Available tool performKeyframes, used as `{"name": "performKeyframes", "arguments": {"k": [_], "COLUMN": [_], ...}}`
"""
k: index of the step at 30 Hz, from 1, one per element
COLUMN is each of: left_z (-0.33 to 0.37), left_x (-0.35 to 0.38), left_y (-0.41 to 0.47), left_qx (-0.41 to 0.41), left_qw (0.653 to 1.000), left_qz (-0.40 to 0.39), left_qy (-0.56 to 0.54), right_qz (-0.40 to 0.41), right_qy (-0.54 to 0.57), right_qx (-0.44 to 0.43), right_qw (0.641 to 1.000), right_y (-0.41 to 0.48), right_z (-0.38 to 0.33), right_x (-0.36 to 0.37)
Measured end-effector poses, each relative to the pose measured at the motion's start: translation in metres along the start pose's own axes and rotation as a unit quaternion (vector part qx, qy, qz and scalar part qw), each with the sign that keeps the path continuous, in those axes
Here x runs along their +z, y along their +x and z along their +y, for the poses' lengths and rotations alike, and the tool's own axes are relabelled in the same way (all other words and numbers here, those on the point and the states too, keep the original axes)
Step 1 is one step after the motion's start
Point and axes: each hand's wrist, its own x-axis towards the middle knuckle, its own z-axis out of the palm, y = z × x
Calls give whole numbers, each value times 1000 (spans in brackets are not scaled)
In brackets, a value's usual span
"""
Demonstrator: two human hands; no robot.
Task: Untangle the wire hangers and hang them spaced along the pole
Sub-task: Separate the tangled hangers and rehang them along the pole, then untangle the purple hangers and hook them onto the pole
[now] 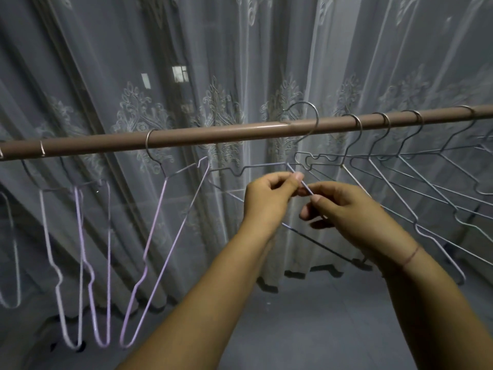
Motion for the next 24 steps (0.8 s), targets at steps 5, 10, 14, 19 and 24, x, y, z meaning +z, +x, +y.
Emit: {"name": "performKeyframes", "arguments": {"k": [5, 10, 14, 19, 24], "left_z": [-2, -15, -12, -2, 24], "left_x": [7, 10, 9, -12, -50], "left_y": [17, 12, 7, -12, -49], "left_qx": [-66, -94, -93, -33, 63], "left_qw": [998, 995, 995, 992, 977], "left_qz": [16, 23, 46, 108, 182], "left_qy": [-18, -16, -3, 63, 91], "right_qz": [-2, -3, 16, 43, 92], "right_qy": [-8, -18, -46, -106, -125], "right_qx": [14, 45, 47, 24, -30], "right_qw": [1000, 999, 998, 993, 987], "right_y": [6, 4, 3, -1, -17], "right_z": [-4, 10, 14, 12, 1], "right_x": [-3, -3, -3, -5, 12]}}
